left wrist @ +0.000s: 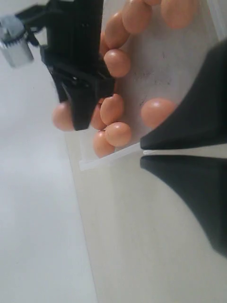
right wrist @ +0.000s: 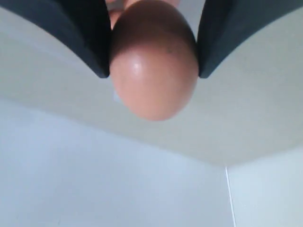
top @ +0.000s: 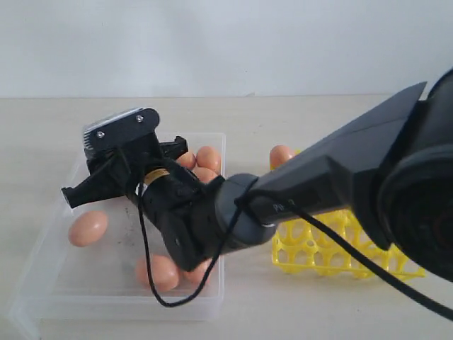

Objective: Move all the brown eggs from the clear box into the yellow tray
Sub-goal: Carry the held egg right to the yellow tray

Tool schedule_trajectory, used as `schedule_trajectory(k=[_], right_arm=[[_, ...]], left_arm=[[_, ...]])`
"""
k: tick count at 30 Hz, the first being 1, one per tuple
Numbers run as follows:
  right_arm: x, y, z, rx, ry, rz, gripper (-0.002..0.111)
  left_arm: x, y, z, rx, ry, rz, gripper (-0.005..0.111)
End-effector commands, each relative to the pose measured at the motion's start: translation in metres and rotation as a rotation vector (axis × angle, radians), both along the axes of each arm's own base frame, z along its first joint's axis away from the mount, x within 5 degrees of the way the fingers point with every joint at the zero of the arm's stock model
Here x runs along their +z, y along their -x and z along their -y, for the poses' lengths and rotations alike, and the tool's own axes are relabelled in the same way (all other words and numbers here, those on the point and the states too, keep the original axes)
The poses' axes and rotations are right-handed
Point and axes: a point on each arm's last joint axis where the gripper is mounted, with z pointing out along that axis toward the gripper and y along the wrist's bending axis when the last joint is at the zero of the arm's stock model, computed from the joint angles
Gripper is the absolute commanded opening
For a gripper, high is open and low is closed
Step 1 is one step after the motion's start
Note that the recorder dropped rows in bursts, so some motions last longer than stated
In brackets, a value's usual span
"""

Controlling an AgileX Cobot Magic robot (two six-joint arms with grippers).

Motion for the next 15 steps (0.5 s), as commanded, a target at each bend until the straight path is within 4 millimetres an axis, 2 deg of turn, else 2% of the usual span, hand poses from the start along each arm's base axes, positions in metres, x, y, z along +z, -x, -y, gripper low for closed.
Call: schedule_trajectory(k=[1, 3, 6, 11, 15], right_arm=[[0.015, 0.019, 0.032, -0.083, -0.265, 0.109, 0.000], [0.014, 0.022, 0.051, -0.161, -0.302, 0.029, 0.000], [0.014, 0.030, 0.079, -0.257, -0.247, 0.006, 0.000], [0.021, 0.035, 0.128, -0.324, -0.187, -0.006, 0.000], [0.027, 0.036, 0.179, -0.313, -0.127, 0.008, 0.000]], left_arm=[[-0.001, 0.000, 0.000, -0.005, -0.001, 0.003, 0.004], [-0.001, 0.000, 0.000, -0.005, -0.001, 0.003, 0.004], [-0.001, 0.000, 0.000, -0.005, -0.001, 0.003, 0.004], [-0.001, 0.000, 0.000, -0.005, -0.001, 0.003, 0.004], [-0.001, 0.000, 0.000, -0.005, -0.001, 0.003, 0.004]])
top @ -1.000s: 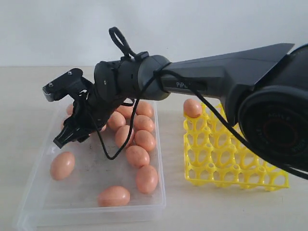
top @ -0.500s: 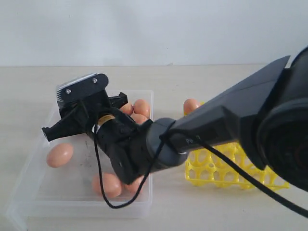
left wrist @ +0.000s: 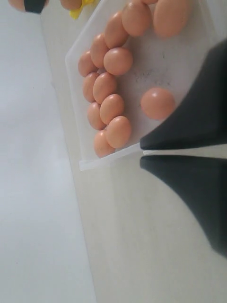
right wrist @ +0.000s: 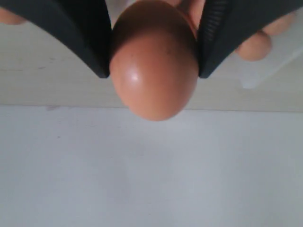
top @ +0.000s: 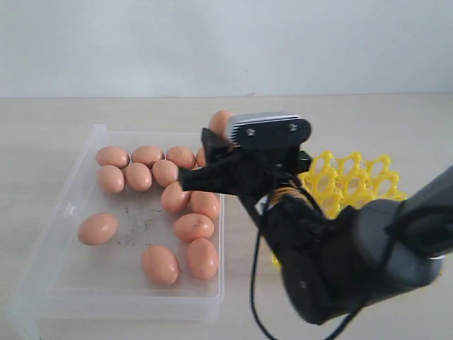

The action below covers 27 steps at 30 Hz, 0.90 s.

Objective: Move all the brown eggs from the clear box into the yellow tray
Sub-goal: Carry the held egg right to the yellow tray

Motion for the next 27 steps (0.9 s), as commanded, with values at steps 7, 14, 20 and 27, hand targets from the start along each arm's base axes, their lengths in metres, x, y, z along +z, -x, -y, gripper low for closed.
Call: schedule_trajectory(k=[7, 14, 20, 27], right_arm=[[-0.002, -0.013, 0.128, 0.090, 0.020, -0.062, 0.000], [-0.002, -0.044, 0.184, 0.390, 0.020, -0.110, 0.000], [-0.022, -0.066, 0.205, 0.485, 0.017, -0.195, 0.000], [-0.048, -0.092, 0.208, 0.485, 0.003, -0.222, 0.000]], left_arm=[[-0.001, 0.000, 0.000, -0.005, -0.001, 0.003, 0.004], [-0.001, 0.000, 0.000, -0.005, -0.001, 0.003, 0.004], [-0.001, 0.000, 0.000, -0.005, -0.001, 0.003, 0.004], [-0.001, 0.000, 0.000, -0.005, -0.001, 0.003, 0.004]])
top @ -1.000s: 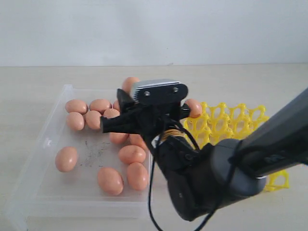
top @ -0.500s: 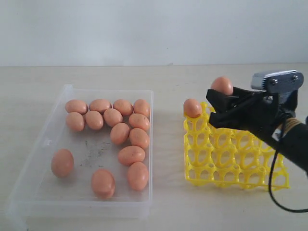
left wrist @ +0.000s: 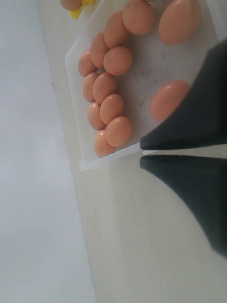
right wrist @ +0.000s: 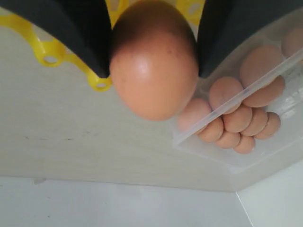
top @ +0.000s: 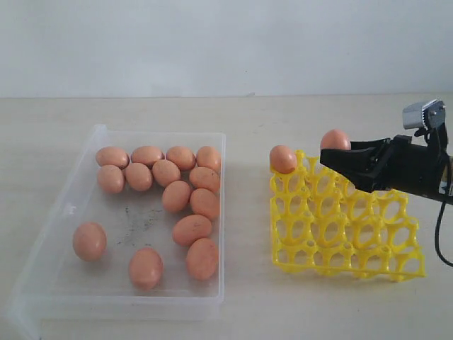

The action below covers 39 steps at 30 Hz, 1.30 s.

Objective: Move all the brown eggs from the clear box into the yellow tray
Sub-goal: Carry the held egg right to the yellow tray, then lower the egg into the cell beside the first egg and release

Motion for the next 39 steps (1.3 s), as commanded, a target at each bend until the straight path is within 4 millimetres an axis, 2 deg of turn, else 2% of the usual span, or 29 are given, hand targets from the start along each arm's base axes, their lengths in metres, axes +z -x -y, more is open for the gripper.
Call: schedule_trajectory(k=[1, 7, 19, 28, 35, 39], right_arm=[[-0.014, -0.014, 0.004, 0.001, -0.018, -0.019, 0.000], [-0.029, -0.025, 0.005, -0.047, -0.031, -0.030, 0.000], [-0.023, -0.033, -0.027, 0.012, -0.014, 0.048, 0.000], [-0.031, -0.032, -0.026, 0.032, 0.092, 0.009, 0.000], [-0.045, -0.035, -0.017, -0.054, 0.223, -0.081, 0.000], [-0.046, -0.035, -0.016, -0.056, 0.232, -0.085, 0.000]], left_arm=[[-0.001, 0.000, 0.000, -0.005, -0.001, 0.003, 0.004], [-0.001, 0.000, 0.000, -0.005, -0.001, 0.003, 0.004], [-0.001, 0.000, 0.000, -0.005, -0.001, 0.003, 0.004], [-0.001, 0.000, 0.000, -0.005, -0.001, 0.003, 0.004], [-0.001, 0.000, 0.000, -0.005, -0.001, 0.003, 0.004], [-0.001, 0.000, 0.000, -0.005, -0.001, 0.003, 0.004]])
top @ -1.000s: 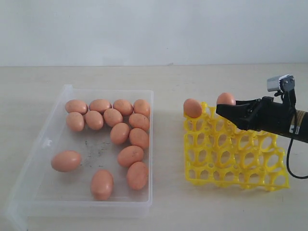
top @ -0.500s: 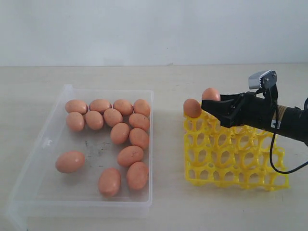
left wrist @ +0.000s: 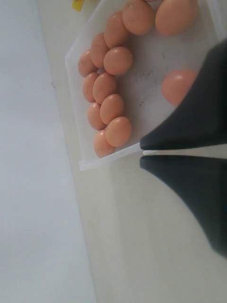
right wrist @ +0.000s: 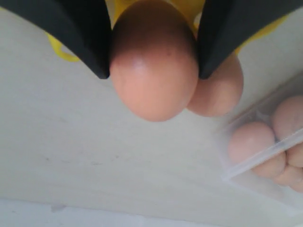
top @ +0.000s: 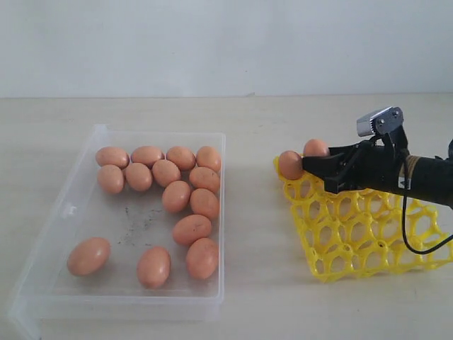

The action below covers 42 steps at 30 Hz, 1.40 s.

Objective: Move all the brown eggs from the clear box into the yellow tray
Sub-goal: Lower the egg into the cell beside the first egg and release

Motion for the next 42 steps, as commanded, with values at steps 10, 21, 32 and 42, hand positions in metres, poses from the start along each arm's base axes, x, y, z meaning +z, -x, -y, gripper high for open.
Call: schedule_trajectory(k=[10, 21, 32, 42], right_arm=[[-0.013, 0.002, 0.005, -0.028, 0.096, -0.072, 0.002], [-0.017, 0.002, 0.009, -0.069, 0.122, -0.121, 0.049], [0.002, -0.001, 0.009, -0.075, 0.123, -0.081, 0.049], [0.019, 0.000, 0.011, -0.100, 0.142, -0.066, 0.063]], left_arm=[[-0.001, 0.000, 0.000, -0.005, -0.001, 0.003, 0.004], [-0.001, 0.000, 0.000, -0.005, -0.001, 0.003, 0.004], [-0.001, 0.000, 0.000, -0.005, -0.001, 0.003, 0.004], [-0.001, 0.000, 0.000, -0.005, -0.001, 0.003, 0.004]])
